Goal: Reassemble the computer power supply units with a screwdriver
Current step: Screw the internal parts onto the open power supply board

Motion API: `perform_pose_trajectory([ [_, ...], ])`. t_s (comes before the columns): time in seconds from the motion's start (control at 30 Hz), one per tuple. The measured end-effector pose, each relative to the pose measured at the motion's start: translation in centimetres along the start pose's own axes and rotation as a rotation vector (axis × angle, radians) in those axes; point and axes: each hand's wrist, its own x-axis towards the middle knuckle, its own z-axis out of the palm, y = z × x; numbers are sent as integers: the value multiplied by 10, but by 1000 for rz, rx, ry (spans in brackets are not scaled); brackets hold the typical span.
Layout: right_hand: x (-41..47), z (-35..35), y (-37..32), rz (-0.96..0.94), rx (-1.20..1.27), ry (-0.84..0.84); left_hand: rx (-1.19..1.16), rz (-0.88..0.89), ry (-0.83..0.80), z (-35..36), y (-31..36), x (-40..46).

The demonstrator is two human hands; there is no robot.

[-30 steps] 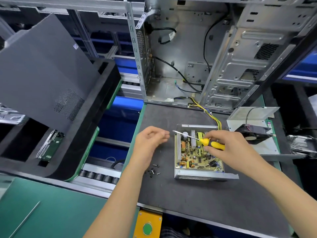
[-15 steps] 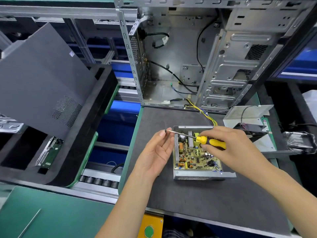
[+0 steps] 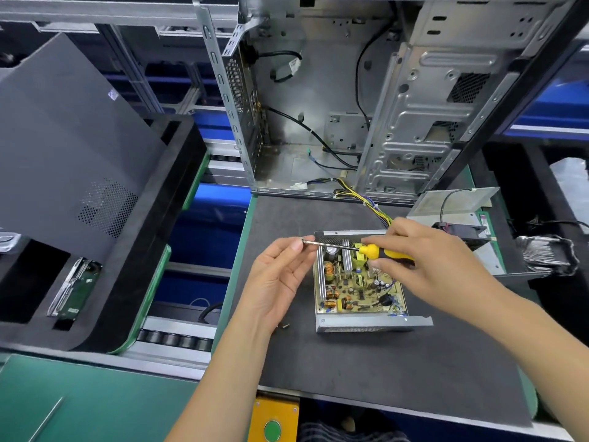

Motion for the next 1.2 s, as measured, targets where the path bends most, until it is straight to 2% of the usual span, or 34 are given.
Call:
perform_pose_trajectory([
  [0.07,4,-3,1,-11,16,-58,43,36,-8,-3,1,2],
  [0.2,11,-8,4,-19,225,-115,129,74,8,-4,1,6],
  [0.37,18,-9,9,5,343,-132,101,69,49,-1,-5,8],
  [0.9,20,-16,10,-95,293,-108,159,42,7,-23,-8,-5],
  [1.0,19,-20,10,-108,212,-183,332,69,37,-36,-6,-11],
  [1.1,19,-24,4,-156,52,-275,704,89,52,-48,-3,-16],
  [1.2,20,-25,-6,-245,-163,-317,963,69,20,-53,-6,-18],
])
